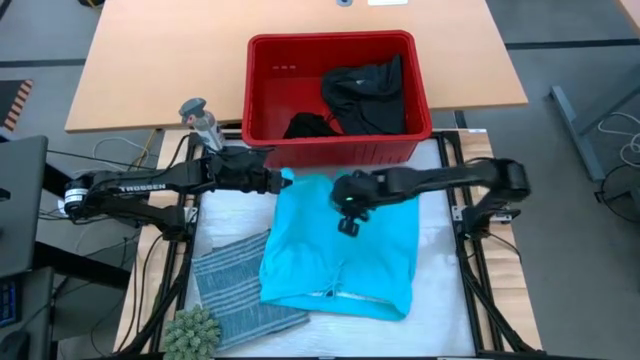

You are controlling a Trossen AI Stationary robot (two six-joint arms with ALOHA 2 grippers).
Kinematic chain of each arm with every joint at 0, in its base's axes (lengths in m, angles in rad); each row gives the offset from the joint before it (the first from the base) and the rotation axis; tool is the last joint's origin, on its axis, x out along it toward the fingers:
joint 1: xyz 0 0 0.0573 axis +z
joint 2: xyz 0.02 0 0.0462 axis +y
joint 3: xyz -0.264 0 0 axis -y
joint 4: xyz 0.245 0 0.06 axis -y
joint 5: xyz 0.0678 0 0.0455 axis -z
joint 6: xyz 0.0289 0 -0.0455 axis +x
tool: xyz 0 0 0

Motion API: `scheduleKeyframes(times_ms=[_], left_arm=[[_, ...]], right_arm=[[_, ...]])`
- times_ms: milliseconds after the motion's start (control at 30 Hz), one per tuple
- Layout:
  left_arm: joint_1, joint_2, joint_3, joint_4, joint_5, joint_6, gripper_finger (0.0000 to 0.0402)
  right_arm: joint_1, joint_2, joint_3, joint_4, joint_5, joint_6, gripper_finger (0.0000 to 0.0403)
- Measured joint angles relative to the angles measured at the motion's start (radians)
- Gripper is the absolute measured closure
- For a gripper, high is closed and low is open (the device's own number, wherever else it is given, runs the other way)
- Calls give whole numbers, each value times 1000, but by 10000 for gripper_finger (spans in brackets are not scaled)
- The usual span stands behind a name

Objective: Fold Laundry from Bin
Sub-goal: Fold the light blue shorts from the red organizer bin

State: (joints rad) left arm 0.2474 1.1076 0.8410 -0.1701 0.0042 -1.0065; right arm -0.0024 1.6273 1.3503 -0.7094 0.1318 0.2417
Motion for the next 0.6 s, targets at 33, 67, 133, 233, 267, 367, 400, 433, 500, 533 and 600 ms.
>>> scheduleKeyframes(times_ms=[33,67,133,233,267,367,400,433,500,533,600], left_arm=[[0,0,0,4,-3,0,401],[0,1,0,3,-4,-2,401],[-9,4,0,3,-3,-18,401],[-25,8,0,-12,-18,-35,401],[-27,8,0,-7,-20,-39,401],[-34,6,0,13,-37,-66,401],[-38,5,0,17,-44,-74,401],[-41,5,0,24,-47,-77,401],[-47,5,0,46,-46,-78,401],[-48,5,0,52,-46,-79,401],[-48,5,0,58,-52,-79,401]], right_arm=[[23,-38,14,1,0,23,381],[47,-72,24,4,1,46,379],[102,-131,33,-2,14,105,377],[199,-207,35,-11,81,237,376],[234,-224,36,-28,117,278,377],[338,-232,37,-116,239,384,383],[370,-219,33,-138,267,415,384],[398,-203,25,-135,281,440,384],[443,-156,8,-87,282,463,384],[453,-129,6,-54,268,461,384],[461,-69,8,23,229,457,385]])
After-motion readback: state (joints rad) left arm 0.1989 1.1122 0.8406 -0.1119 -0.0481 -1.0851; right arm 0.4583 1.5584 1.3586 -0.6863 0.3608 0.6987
